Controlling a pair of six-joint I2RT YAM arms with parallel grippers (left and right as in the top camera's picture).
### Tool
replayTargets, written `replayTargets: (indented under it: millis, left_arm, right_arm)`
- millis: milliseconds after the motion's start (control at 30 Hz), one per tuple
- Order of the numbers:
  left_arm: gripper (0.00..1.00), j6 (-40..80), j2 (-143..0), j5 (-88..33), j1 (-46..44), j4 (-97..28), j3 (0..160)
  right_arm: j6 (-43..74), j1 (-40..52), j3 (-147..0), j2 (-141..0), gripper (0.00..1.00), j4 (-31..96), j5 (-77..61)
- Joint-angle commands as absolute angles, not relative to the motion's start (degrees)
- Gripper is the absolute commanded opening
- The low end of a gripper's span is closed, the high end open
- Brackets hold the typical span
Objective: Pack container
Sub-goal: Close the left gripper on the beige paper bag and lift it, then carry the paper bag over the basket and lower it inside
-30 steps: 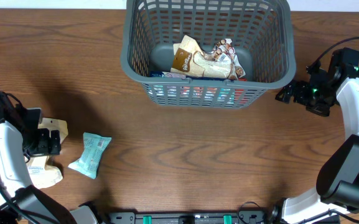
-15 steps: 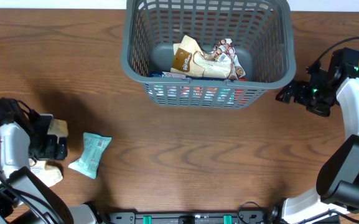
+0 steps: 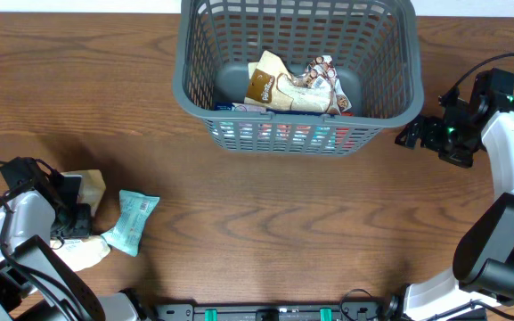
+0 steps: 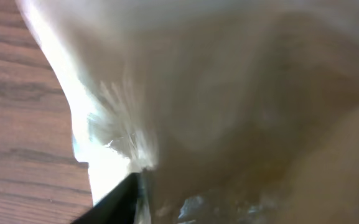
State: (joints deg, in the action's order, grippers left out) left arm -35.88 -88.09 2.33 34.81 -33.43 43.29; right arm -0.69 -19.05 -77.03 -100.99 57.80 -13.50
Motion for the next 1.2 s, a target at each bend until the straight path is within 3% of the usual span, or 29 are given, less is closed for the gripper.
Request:
replayTargets:
  millis: [0,67,133,167,700,1167]
  left_arm:
    - [0.36,-35.7,-88.4,2.0,35.0,-32.8,42.7]
    - [0.27,-35.5,-88.3,2.0,35.0,-31.9,42.7]
    - [0.08,-35.2,-88.3,1.9,35.0,-31.0,42.7]
    - [0.06,-35.2,-88.3,1.9,35.0,-30.7,42.7]
    - [0.06,-21.4,-84.4,-1.1,31.4,-30.3,51.5]
    - [0.06,-16.1,-83.1,-0.8,11.3,-46.1,93.4]
  right_arm:
    - [-1.8,-18.3,-76.8,-100.1,0.99,57.9,-13.5]
    - [-1.8,-18.3,-76.8,-100.1,0.99,58.0,-13.5]
    - [-1.8,-18.3,-76.8,-100.1,0.99,58.1,-13.5]
    - [-1.8,-18.3,-76.8,-100.1,0.99,58.1,-13.5]
    - [-1.8,-18.3,-76.8,-100.1,0.99,58.7,-13.5]
    - [-1.8,-18.3,-76.8,-100.1,0.99,58.6,-13.6]
